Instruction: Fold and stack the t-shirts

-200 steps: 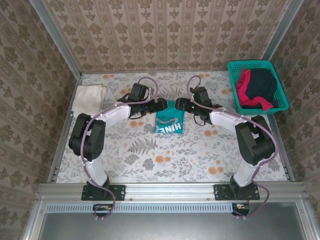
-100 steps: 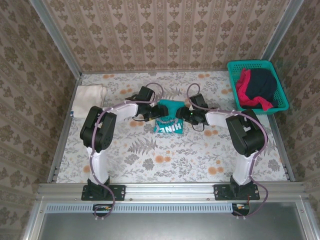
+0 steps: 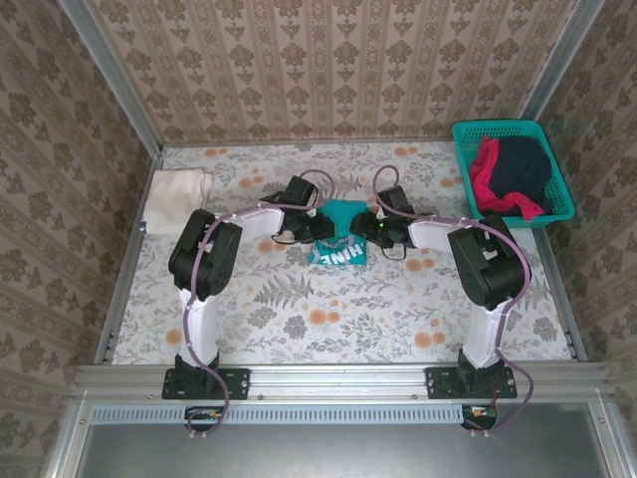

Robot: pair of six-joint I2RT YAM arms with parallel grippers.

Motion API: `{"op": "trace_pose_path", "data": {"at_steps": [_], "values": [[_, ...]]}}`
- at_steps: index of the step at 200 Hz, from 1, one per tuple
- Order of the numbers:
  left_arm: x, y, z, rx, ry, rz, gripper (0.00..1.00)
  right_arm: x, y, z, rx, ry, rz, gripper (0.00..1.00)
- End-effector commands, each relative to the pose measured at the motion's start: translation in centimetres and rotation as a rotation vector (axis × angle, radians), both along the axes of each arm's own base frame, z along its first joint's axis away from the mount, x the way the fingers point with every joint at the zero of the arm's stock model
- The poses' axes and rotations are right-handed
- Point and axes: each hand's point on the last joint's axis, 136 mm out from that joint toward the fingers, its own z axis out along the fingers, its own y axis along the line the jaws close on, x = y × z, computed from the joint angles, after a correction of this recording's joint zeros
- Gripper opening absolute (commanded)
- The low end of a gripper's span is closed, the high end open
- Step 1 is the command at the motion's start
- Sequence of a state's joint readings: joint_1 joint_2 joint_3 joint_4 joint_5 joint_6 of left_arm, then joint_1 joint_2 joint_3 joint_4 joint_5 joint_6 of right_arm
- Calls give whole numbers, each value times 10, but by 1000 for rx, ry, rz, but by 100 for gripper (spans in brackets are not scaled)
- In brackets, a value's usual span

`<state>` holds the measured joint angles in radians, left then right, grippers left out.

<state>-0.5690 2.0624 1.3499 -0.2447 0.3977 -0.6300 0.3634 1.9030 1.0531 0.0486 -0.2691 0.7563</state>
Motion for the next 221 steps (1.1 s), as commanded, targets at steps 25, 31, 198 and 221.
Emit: {"op": "trace_pose_path", "data": {"at_steps": [25,31,198,221], "values": [[6,-3,-13,-2,-26,-16,0,-3,8,5,23,-21,39,63],[8,0,-10,11,-49,-20,0,-2,8,12,20,-55,48,69],[59,214,84,467,-402,-226,0,-67,127,153,-21,-957,716,100],[62,256,98,538,-399,-198,0,-70,141,158,-10,-968,743,100]]}}
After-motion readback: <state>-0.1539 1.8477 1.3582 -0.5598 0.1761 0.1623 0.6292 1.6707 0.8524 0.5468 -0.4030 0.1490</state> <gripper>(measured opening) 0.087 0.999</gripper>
